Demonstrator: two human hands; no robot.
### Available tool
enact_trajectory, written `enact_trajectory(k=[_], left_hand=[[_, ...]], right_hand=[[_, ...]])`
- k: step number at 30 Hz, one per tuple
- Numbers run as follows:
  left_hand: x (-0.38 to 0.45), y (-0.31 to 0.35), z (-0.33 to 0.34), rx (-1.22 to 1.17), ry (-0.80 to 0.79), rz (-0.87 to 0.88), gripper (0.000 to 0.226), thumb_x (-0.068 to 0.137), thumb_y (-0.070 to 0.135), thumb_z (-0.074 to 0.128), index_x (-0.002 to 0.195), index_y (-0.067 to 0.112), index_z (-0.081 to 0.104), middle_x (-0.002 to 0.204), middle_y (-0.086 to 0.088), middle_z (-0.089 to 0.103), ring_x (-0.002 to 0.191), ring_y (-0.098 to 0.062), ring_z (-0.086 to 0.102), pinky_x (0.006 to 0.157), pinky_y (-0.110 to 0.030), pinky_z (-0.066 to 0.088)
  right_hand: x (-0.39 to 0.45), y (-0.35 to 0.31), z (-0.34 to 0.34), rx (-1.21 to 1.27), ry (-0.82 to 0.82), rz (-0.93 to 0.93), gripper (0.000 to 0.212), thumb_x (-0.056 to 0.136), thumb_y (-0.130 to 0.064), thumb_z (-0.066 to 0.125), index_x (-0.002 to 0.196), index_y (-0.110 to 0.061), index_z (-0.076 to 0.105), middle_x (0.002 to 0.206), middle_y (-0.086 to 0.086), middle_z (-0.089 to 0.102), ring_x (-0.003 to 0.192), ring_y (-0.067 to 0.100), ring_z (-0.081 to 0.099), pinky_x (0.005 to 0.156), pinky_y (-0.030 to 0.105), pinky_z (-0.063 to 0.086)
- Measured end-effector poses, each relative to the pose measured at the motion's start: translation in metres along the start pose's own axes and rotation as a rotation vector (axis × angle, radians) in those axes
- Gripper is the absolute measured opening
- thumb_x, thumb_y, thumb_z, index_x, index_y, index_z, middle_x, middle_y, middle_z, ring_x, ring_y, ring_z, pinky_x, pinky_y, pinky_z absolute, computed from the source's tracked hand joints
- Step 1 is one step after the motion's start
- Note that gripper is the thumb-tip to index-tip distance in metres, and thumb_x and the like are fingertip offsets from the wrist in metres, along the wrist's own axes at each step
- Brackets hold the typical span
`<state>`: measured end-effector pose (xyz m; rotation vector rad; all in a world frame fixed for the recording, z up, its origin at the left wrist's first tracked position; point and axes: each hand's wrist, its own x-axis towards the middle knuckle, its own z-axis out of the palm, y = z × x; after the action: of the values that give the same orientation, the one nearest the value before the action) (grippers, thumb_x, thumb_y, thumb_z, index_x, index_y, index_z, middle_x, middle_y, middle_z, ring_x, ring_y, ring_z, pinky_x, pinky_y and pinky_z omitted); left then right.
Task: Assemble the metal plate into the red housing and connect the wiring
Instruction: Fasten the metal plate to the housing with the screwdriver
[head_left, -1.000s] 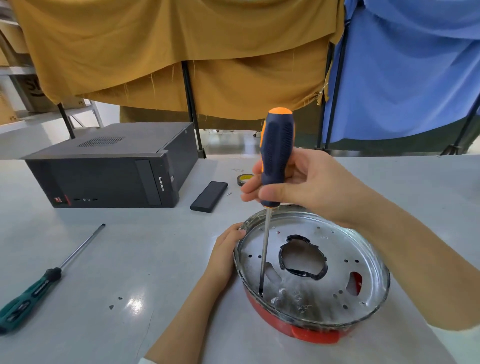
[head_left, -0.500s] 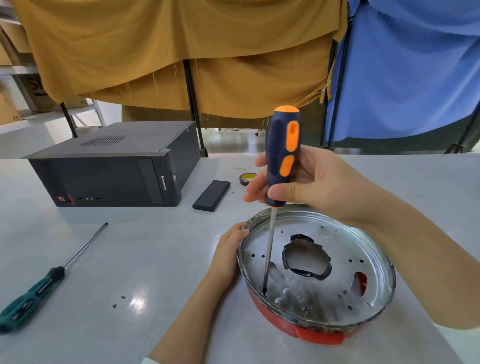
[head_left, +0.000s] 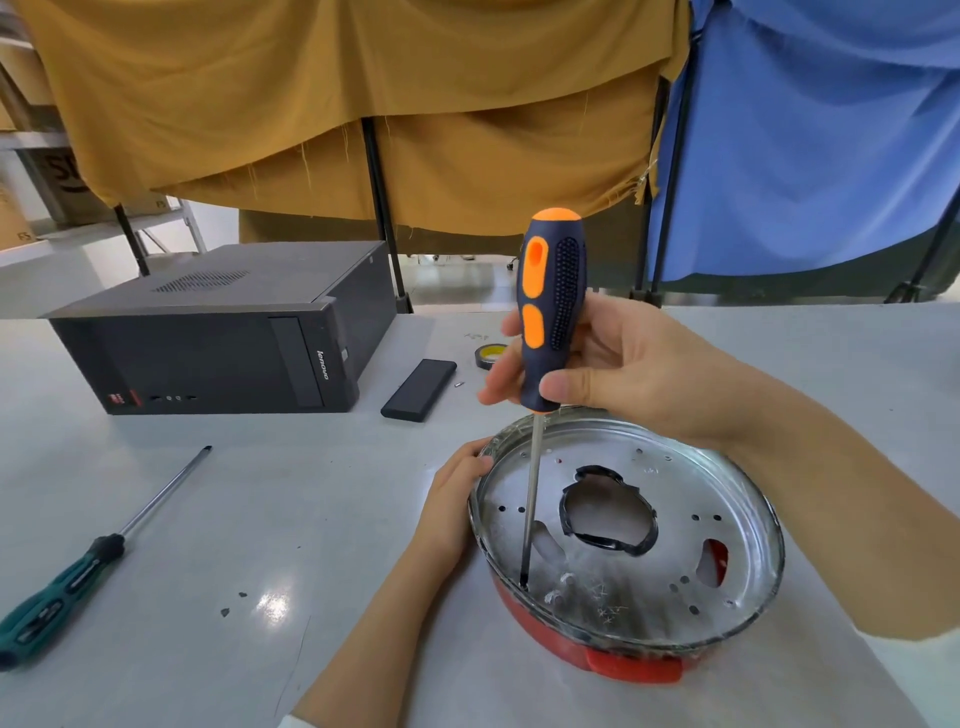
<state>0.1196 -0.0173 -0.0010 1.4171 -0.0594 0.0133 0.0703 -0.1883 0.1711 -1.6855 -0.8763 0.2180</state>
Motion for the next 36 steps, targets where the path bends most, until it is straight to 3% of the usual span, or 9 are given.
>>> enact_trajectory(k=[3, 6, 13, 16, 21, 24, 29, 32, 36], left_hand=[[-0.001, 0.002, 0.001, 0.009, -0.003, -0.004, 0.030, 0.080, 0.022, 0.056, 0.104, 0.016, 0.073, 0.109, -0.009, 0.074, 0.108, -0.029, 0.066, 0.094, -0.042, 0.051], [0.001, 0.002, 0.000, 0.039, 0.013, 0.001, 0.023, 0.091, 0.012, 0.053, 0.100, 0.016, 0.074, 0.102, -0.005, 0.075, 0.101, -0.024, 0.068, 0.086, -0.035, 0.052], [-0.002, 0.003, -0.001, 0.023, 0.005, -0.004, 0.027, 0.094, 0.007, 0.047, 0.105, 0.009, 0.071, 0.105, -0.008, 0.075, 0.094, -0.016, 0.069, 0.082, -0.029, 0.055], [-0.002, 0.003, 0.000, 0.044, 0.019, 0.007, 0.028, 0.093, 0.007, 0.046, 0.104, 0.010, 0.072, 0.105, -0.006, 0.075, 0.095, -0.016, 0.069, 0.085, -0.032, 0.054], [-0.001, 0.005, 0.001, 0.105, 0.028, 0.015, 0.027, 0.094, 0.009, 0.047, 0.105, 0.010, 0.072, 0.102, -0.001, 0.076, 0.092, -0.010, 0.070, 0.072, -0.017, 0.053], [-0.003, 0.007, 0.000, 0.104, 0.028, -0.006, 0.027, 0.095, 0.008, 0.046, 0.106, 0.010, 0.071, 0.102, -0.002, 0.075, 0.091, -0.009, 0.069, 0.073, -0.018, 0.054], [-0.006, 0.008, 0.001, 0.053, 0.000, -0.035, 0.030, 0.093, 0.011, 0.047, 0.115, 0.006, 0.066, 0.116, -0.012, 0.071, 0.112, -0.028, 0.064, 0.099, -0.043, 0.049], [-0.006, 0.011, 0.003, 0.053, 0.018, -0.045, 0.029, 0.091, 0.011, 0.047, 0.110, 0.009, 0.069, 0.115, -0.014, 0.071, 0.114, -0.034, 0.062, 0.104, -0.051, 0.045], [-0.008, 0.014, 0.006, 0.050, 0.016, -0.038, 0.034, 0.076, 0.027, 0.051, 0.099, 0.026, 0.075, 0.109, -0.004, 0.074, 0.109, -0.024, 0.066, 0.096, -0.043, 0.049]], right_hand=[[0.002, 0.006, 0.010, -0.012, 0.249, 0.020, 0.036, 0.079, 0.007, 0.068, 0.103, -0.016, 0.054, 0.087, 0.006, 0.073, 0.087, 0.022, 0.072, 0.072, 0.027, 0.057], [0.003, 0.009, 0.017, -0.078, 0.423, 0.022, 0.041, 0.071, -0.004, 0.080, 0.099, -0.022, 0.055, 0.085, 0.001, 0.074, 0.078, 0.016, 0.073, 0.069, 0.025, 0.058], [-0.001, -0.004, 0.002, 0.026, 0.004, 0.047, 0.044, 0.087, 0.001, 0.059, 0.126, -0.016, 0.048, 0.117, 0.005, 0.067, 0.111, 0.017, 0.063, 0.093, 0.029, 0.050], [0.000, -0.004, 0.007, -0.007, 0.099, 0.026, 0.032, 0.086, 0.006, 0.060, 0.111, -0.012, 0.055, 0.102, 0.009, 0.072, 0.098, 0.021, 0.069, 0.083, 0.029, 0.055], [0.007, 0.006, 0.020, -0.126, 0.416, 0.044, 0.038, 0.068, -0.007, 0.083, 0.095, -0.015, 0.058, 0.084, 0.003, 0.075, 0.078, 0.019, 0.073, 0.081, 0.043, 0.057], [0.007, 0.001, 0.011, -0.098, 0.289, 0.061, 0.042, 0.070, -0.008, 0.081, 0.103, -0.015, 0.057, 0.087, 0.002, 0.074, 0.083, 0.019, 0.072, 0.081, 0.039, 0.057], [0.001, -0.005, 0.002, 0.041, -0.041, 0.040, 0.040, 0.085, 0.000, 0.060, 0.121, -0.013, 0.051, 0.114, 0.006, 0.068, 0.106, 0.022, 0.066, 0.094, 0.038, 0.051], [0.002, -0.003, 0.011, -0.022, 0.150, 0.035, 0.028, 0.084, 0.005, 0.063, 0.107, -0.011, 0.056, 0.094, 0.004, 0.073, 0.090, 0.019, 0.071, 0.084, 0.033, 0.056], [-0.001, 0.008, 0.024, -0.157, 0.513, 0.018, 0.035, 0.071, -0.015, 0.081, 0.099, -0.023, 0.060, 0.085, -0.005, 0.074, 0.075, 0.011, 0.072, 0.077, 0.030, 0.059]])
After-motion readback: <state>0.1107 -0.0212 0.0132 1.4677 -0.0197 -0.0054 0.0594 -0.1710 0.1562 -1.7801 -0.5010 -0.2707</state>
